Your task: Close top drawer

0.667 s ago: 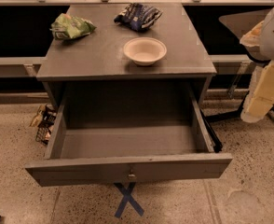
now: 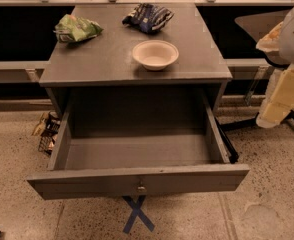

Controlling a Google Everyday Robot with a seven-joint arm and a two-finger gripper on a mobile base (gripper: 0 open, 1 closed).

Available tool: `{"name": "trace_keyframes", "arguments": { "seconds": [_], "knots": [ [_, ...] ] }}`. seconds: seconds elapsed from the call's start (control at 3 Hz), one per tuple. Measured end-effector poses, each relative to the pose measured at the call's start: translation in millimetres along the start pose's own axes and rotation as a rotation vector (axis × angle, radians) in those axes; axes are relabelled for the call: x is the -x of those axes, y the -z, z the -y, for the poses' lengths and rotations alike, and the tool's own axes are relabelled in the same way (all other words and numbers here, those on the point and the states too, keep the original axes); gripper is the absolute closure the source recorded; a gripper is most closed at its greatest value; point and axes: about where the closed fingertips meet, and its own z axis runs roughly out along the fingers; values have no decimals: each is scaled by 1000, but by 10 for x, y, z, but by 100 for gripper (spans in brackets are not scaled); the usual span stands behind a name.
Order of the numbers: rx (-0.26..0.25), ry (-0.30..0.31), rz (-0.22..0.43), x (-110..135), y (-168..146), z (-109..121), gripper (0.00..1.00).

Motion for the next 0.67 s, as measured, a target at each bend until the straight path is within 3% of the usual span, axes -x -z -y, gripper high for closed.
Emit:
{"name": "trace_keyframes", "arguments": {
  "seconds": [0.67],
  "knots": [
    [145,-60,18,-268,-703,-201,57]
  ]
}}
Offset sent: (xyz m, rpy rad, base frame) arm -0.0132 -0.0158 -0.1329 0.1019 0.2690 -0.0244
